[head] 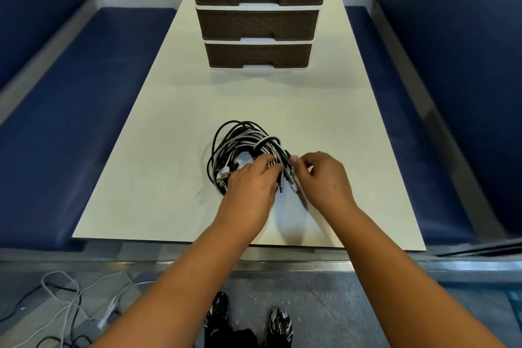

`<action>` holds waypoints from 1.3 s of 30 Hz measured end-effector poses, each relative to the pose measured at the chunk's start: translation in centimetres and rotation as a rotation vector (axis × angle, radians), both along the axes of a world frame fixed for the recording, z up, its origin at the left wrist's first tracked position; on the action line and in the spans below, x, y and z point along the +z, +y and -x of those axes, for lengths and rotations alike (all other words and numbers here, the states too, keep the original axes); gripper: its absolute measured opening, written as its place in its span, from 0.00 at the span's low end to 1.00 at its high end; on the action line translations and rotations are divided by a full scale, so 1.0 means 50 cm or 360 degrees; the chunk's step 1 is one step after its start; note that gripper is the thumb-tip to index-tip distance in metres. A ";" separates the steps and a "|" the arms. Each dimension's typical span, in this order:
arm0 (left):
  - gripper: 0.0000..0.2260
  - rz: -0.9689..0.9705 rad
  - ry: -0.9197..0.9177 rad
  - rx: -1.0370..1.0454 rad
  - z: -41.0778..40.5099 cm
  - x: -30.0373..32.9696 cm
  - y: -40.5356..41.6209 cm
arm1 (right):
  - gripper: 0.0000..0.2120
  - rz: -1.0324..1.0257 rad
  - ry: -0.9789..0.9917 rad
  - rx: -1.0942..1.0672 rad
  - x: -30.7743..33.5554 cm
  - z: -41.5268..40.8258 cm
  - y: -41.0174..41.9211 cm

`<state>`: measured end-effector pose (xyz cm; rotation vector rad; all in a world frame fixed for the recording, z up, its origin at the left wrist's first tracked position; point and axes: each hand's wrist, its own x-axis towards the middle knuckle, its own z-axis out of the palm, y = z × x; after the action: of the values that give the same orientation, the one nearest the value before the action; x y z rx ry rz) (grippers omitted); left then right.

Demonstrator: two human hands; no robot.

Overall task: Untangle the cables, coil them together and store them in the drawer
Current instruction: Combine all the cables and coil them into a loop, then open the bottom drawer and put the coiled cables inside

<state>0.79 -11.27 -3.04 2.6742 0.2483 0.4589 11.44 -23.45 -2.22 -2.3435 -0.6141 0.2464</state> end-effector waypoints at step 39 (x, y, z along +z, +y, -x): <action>0.24 0.1288 0.0075 0.0652 -0.031 0.025 0.134 | 0.29 0.0025 0.0013 0.0031 -0.007 0.051 0.126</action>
<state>2.35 -4.57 -1.79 1.8363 0.8107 0.3166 8.87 -17.15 -2.59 -2.3515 -0.6337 0.2705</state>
